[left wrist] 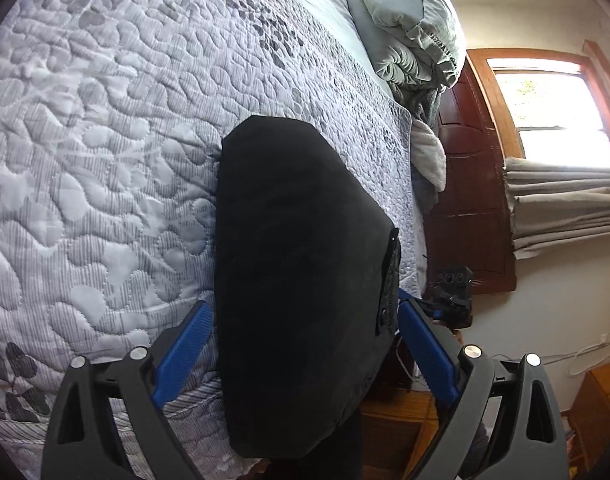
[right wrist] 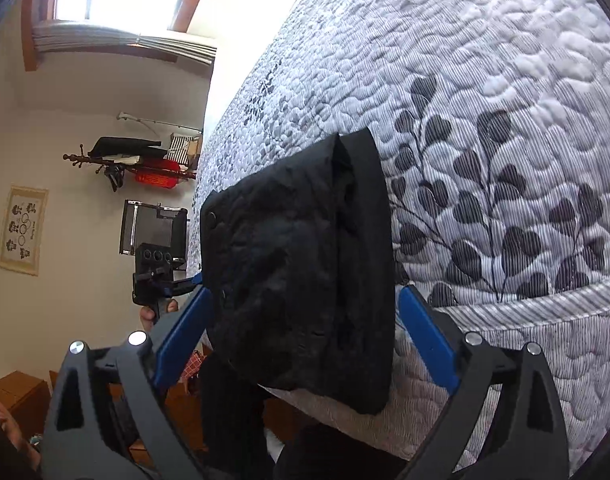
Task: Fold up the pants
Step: 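Lift and fold the pants over once more with both tools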
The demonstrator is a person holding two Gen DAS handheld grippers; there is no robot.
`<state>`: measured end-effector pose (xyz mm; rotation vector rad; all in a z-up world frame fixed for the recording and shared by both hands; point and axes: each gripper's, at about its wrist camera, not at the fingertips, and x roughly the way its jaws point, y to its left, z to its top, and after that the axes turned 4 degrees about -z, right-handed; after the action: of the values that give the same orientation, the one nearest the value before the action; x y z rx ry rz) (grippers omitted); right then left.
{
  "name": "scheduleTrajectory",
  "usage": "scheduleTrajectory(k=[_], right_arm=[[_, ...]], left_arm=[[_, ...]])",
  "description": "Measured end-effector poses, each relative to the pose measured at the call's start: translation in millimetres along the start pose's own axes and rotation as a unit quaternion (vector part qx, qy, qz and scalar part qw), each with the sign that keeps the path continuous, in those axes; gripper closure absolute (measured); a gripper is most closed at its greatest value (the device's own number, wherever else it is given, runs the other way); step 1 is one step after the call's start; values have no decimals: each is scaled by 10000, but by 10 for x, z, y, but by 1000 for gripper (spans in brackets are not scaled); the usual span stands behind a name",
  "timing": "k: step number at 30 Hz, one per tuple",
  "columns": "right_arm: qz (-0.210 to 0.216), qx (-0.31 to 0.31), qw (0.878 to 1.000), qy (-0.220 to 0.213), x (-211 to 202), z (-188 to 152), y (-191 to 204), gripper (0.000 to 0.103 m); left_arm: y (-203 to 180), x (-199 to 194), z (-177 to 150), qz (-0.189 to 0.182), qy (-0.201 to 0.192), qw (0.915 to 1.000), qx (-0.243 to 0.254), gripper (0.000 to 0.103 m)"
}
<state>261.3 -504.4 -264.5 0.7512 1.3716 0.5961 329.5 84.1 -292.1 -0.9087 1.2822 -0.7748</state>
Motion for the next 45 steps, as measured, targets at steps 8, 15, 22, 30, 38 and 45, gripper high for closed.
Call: scheduleTrajectory(k=[8,15,22,30,38,45], right_arm=[[313,383,9975,510,204,-118,-349,6],[504,388,9953,726,353,-127,-434,3],[564,410,9935,899,450,-74,-360,2],[667,245,9931,935,563,-73,-297,4],[595,117,9957,706,426,-121,-310,58],[496,84,9973,535,359,-167,-171,65]], left_arm=[[154,203,106,-86,465,9987,-203,6],[182,535,158,-72,879,9961,-82,4],[65,855,187,-74,1218,9925,121,4],[89,846,97,-76,1080,9941,62,5],[-12,837,-2,128,946,9952,219,49],[-155,817,-56,319,698,9966,304,66]])
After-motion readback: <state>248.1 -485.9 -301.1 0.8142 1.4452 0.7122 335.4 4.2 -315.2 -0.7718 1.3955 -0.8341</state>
